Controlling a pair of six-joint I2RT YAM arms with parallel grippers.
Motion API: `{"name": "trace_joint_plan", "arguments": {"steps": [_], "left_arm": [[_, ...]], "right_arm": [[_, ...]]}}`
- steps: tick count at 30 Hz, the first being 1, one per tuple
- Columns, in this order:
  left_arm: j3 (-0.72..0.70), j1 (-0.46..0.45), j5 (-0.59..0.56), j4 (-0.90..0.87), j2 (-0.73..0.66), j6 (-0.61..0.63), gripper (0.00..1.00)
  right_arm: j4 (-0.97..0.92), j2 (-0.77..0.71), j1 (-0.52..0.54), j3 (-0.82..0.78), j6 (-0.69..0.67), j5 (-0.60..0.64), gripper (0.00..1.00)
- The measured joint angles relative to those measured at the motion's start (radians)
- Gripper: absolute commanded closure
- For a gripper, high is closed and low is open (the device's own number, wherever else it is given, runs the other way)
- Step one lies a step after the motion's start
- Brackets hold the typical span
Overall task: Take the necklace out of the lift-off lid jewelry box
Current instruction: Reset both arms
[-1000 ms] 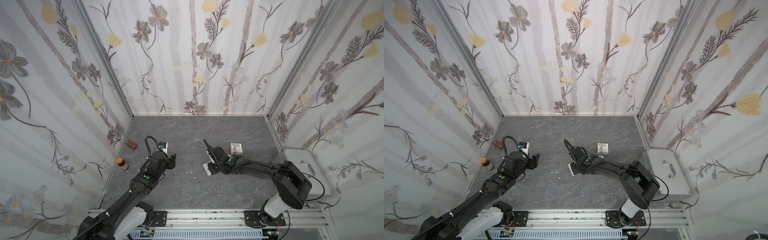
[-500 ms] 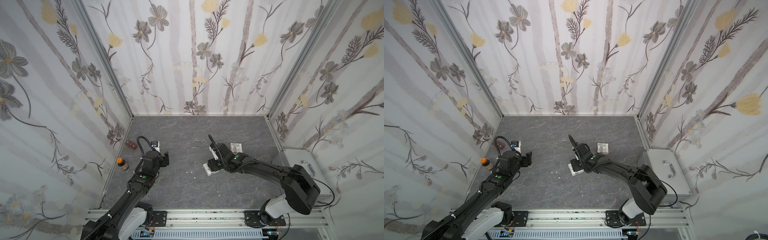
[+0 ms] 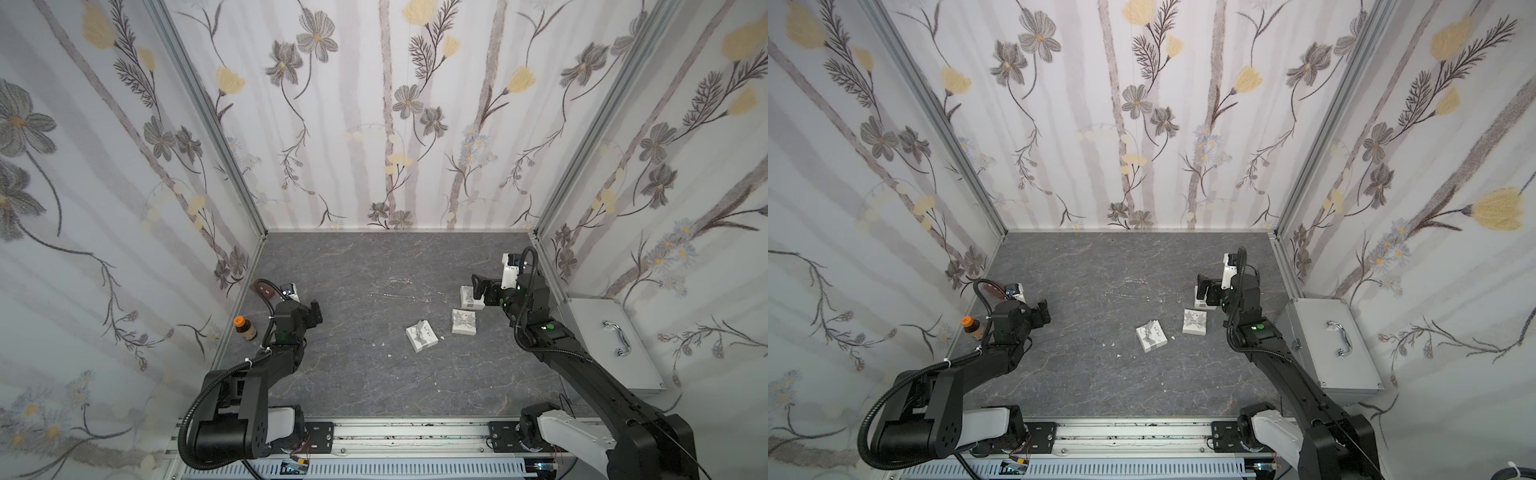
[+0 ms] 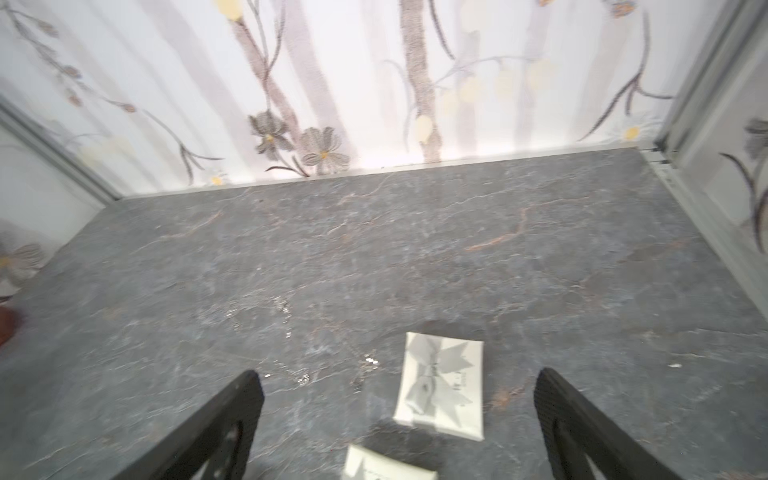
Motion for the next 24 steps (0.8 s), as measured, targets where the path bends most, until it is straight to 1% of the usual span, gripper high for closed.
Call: {"name": "trace_joint_plan", "arguments": {"steps": [5, 6, 7, 10, 13, 15, 19, 21, 24], "left_arm": [[-0.039, 0.032, 0.014, 0.256, 0.180, -0.004, 0.05], [-0.044, 0.033, 0.026, 0.291, 0.213, -0.005, 0.02], [-0.044, 0.033, 0.047, 0.294, 0.222, -0.005, 0.00], [-0.022, 0.035, 0.066, 0.343, 0.229, -0.002, 0.00], [0.003, 0.035, 0.079, 0.343, 0.230, -0.002, 0.00], [0.014, 0.035, 0.092, 0.342, 0.230, -0.002, 0.00], [0.024, 0.034, 0.097, 0.331, 0.230, -0.001, 0.00], [0.026, 0.031, 0.099, 0.318, 0.230, 0.002, 0.00], [0.032, 0.021, 0.092, 0.313, 0.230, 0.008, 0.00]], "right_arm": [[0.240, -0.056, -0.180, -0.231, -0.016, 0.048, 0.00], [0.306, -0.068, -0.216, -0.286, -0.016, 0.053, 0.00], [0.377, -0.076, -0.243, -0.339, -0.016, 0.053, 0.00], [0.607, -0.054, -0.287, -0.473, -0.026, 0.052, 0.00], [0.772, 0.029, -0.299, -0.498, -0.043, 0.050, 0.00], [0.843, 0.067, -0.302, -0.488, -0.048, 0.032, 0.00], [1.040, 0.235, -0.303, -0.473, -0.056, -0.001, 0.00], [1.046, 0.278, -0.300, -0.463, -0.064, -0.024, 0.00], [1.071, 0.283, -0.288, -0.428, -0.073, -0.030, 0.00]]}}
